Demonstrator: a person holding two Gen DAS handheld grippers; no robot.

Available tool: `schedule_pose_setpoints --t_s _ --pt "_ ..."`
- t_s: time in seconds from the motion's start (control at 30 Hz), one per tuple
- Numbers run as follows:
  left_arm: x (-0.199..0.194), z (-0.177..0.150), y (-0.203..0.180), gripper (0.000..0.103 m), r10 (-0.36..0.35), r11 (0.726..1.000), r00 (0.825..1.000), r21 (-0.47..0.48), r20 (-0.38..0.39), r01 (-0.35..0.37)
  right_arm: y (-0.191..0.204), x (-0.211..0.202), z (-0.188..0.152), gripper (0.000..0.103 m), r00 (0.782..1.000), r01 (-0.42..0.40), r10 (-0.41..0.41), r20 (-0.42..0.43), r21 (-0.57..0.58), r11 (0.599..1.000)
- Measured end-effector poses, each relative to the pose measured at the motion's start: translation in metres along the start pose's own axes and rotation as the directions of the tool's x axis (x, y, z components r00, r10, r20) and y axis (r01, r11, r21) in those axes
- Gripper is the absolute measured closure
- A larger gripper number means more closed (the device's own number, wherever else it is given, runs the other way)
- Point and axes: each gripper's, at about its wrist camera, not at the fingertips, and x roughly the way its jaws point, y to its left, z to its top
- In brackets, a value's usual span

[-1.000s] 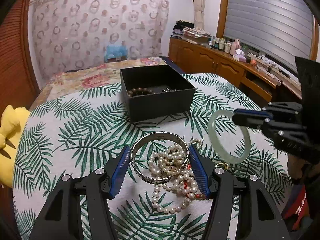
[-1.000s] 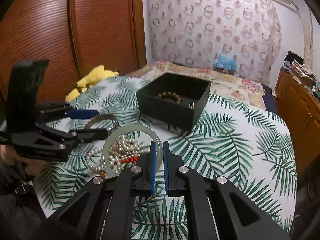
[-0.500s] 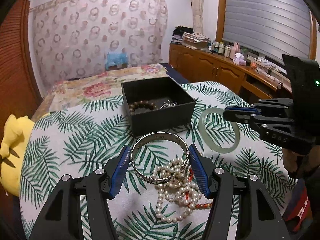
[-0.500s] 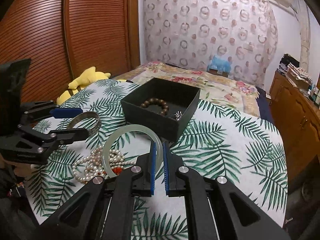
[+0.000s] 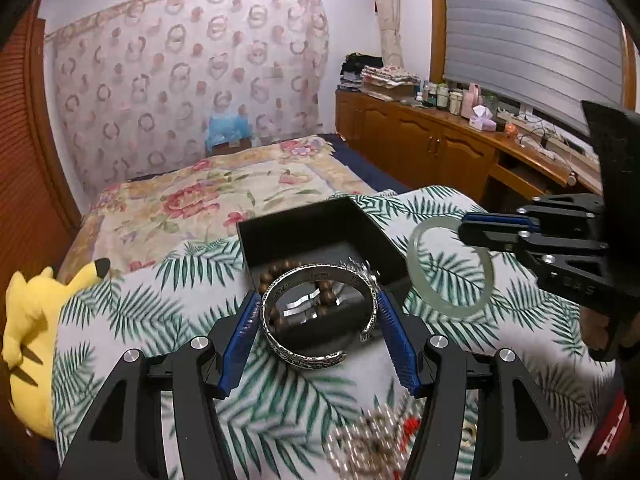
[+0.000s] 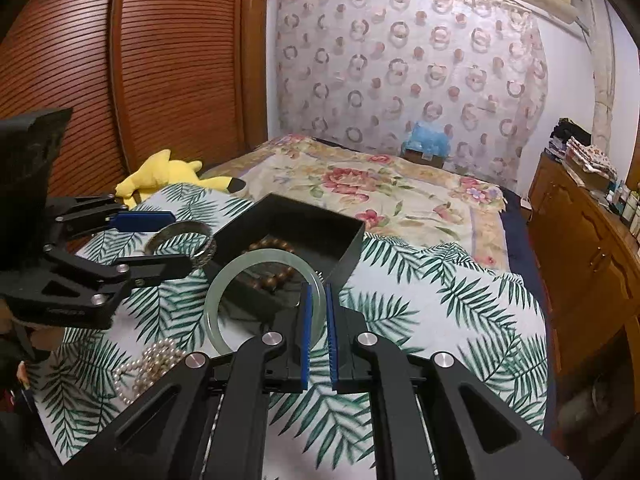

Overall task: Organize jewelry
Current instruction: 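Lower both bangles into the black box and open both tools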

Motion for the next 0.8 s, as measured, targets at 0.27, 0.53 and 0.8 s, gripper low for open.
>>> schedule_pose_setpoints --t_s 0.27,0.53,0.8 --pt "0.048 0.019 0.003 0.046 0.012 0.999 0.998 0.030 -0.066 -0.010 -0.027 0.022 0.015 0.095 1.000 -0.007 0.007 -0.002 0.019 1.000" --pt "0.068 0.023 0.007 0.046 0.018 0.999 0.994 0.033 -0.105 -0.015 -0.039 0.046 0.025 0.095 1.000 -0.023 0.023 -0.015 0.010 1.000" --pt "0.059 0.026 0.013 0.046 0.000 1.000 0.997 -0.002 -0.080 0.000 -0.035 0.060 0.038 0.095 0.999 -0.039 0.039 -0.016 -0.019 0.999"
